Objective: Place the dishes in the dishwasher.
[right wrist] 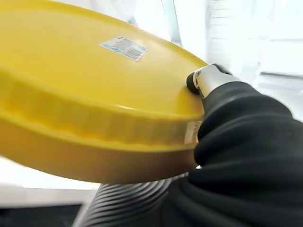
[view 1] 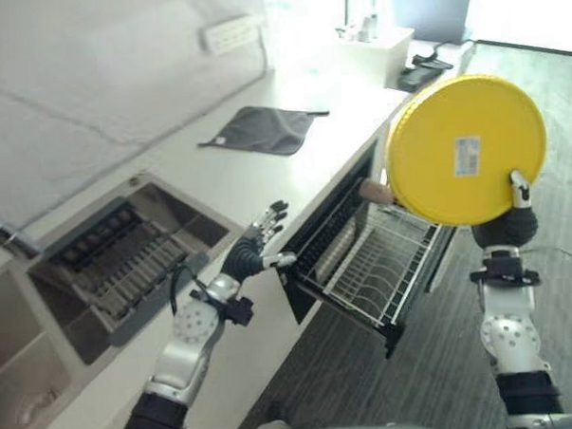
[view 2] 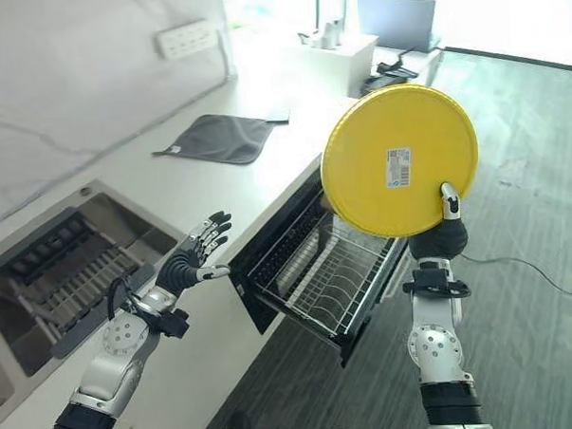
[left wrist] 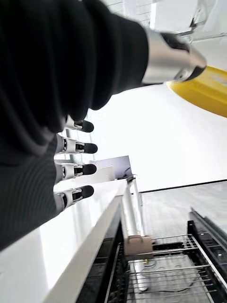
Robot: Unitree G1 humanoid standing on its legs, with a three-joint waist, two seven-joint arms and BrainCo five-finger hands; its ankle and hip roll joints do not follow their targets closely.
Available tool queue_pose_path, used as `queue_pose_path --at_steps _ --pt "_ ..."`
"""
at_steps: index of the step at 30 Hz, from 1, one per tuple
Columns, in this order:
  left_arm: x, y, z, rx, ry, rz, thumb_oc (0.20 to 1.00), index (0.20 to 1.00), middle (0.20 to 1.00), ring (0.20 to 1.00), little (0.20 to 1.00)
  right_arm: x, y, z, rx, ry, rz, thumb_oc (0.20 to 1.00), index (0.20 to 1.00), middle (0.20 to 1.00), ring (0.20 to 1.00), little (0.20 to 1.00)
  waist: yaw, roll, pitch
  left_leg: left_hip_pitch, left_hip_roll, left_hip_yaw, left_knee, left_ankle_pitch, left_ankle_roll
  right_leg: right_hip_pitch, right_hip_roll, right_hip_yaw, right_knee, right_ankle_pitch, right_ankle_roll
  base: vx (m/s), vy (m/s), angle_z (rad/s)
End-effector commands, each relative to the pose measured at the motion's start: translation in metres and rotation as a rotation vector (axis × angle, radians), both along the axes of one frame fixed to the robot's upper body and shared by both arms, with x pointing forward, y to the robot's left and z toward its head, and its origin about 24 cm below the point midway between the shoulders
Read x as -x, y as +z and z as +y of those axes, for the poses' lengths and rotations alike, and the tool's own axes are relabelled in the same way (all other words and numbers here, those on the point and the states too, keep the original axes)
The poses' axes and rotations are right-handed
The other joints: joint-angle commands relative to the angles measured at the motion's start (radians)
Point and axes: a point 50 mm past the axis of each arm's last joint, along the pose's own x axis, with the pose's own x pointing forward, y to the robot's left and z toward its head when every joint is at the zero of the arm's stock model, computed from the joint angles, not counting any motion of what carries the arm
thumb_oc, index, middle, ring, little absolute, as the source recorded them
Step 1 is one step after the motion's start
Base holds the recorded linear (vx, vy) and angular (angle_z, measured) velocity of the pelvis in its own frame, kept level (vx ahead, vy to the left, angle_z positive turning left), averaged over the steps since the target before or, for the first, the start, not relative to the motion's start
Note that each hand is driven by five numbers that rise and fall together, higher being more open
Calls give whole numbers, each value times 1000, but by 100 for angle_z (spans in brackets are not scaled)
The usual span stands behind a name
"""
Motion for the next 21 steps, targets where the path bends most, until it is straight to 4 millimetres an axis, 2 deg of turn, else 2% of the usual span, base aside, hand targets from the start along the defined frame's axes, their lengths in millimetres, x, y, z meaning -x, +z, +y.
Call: queue_pose_path --at_steps 1,3,4,9,11,13,14,16,18,19,20,21 --pt "-4 24 1 5 -3 -123 1000 1000 1000 1000 1000 -3 29 -6 101 -46 -103 200 200 200 200 200 12 -25 0 26 23 -51 110 -148 -50 -22 -45 -61 -104 120 27 27 32 -42" --pt "-3 24 1 5 -3 -123 1000 1000 1000 1000 1000 -3 27 -6 117 -44 -89 200 200 200 200 200 14 -24 2 29 15 -65 117 -156 -46 -23 -46 -54 -100 119 28 34 65 -40" --pt "-1 23 1 10 -1 -120 1000 1000 1000 1000 1000 -6 24 -3 139 -31 -54 200 200 200 200 200 20 -20 8 32 -7 -97 135 -176 -37 -27 -51 -39 -87 116 28 52 152 -27" --pt "1 21 1 -6 -8 -116 1000 1000 1000 1000 1000 -8 13 4 121 -22 -11 200 200 200 200 200 33 -11 16 54 -42 -114 130 -216 -9 -27 -77 -47 -41 101 37 64 228 -28" --pt "2 20 2 -19 -11 -113 1000 1000 1000 1000 1000 -10 8 9 100 -18 7 200 200 200 200 200 49 -5 18 64 -68 -138 122 -229 13 -29 -89 -52 9 81 46 88 262 -5" --pt "1 20 2 -55 -6 -125 1000 1000 1000 1000 1000 -10 4 18 72 4 10 200 200 200 200 200 69 5 26 69 -98 -156 110 -238 47 -56 -95 -80 132 49 54 63 198 -12" --pt "2 20 4 -84 3 -138 1000 1000 1000 1000 1000 -10 3 22 61 17 10 200 200 200 200 200 78 7 31 74 -105 -157 102 -236 61 -82 -104 -97 192 57 67 30 103 -17" --pt "2 24 6 -129 31 -175 1000 1000 1000 1000 1000 -11 1 31 45 47 5 200 200 200 200 200 96 -1 49 80 -118 -151 101 -244 81 -143 -158 -120 257 120 107 7 -12 -48" --pt "1 29 10 -126 53 -197 1000 1000 1000 1000 1000 -14 2 37 46 70 -9 200 200 200 200 200 115 -11 60 78 -112 -133 105 -250 74 -144 -209 -147 186 155 120 9 -143 -38" --pt "0 32 12 -119 68 -209 1000 1000 1000 1000 1000 -17 4 40 52 86 -26 200 200 200 200 200 123 -22 71 86 -108 -122 103 -262 66 -154 -254 -152 125 232 143 22 -201 -18" --pt "1 33 15 -117 81 -210 1000 1000 1000 1000 1000 -19 5 43 54 99 -37 200 200 200 200 200 123 -26 79 99 -100 -117 96 -271 65 -178 -270 -145 119 271 160 52 -216 -14" --pt "1 32 17 -117 95 -206 1000 1000 1000 1000 1000 -21 7 43 44 114 -41 200 200 200 200 200 128 -25 79 106 -81 -100 91 -272 54 -173 -272 -157 104 245 165 74 -221 -7"
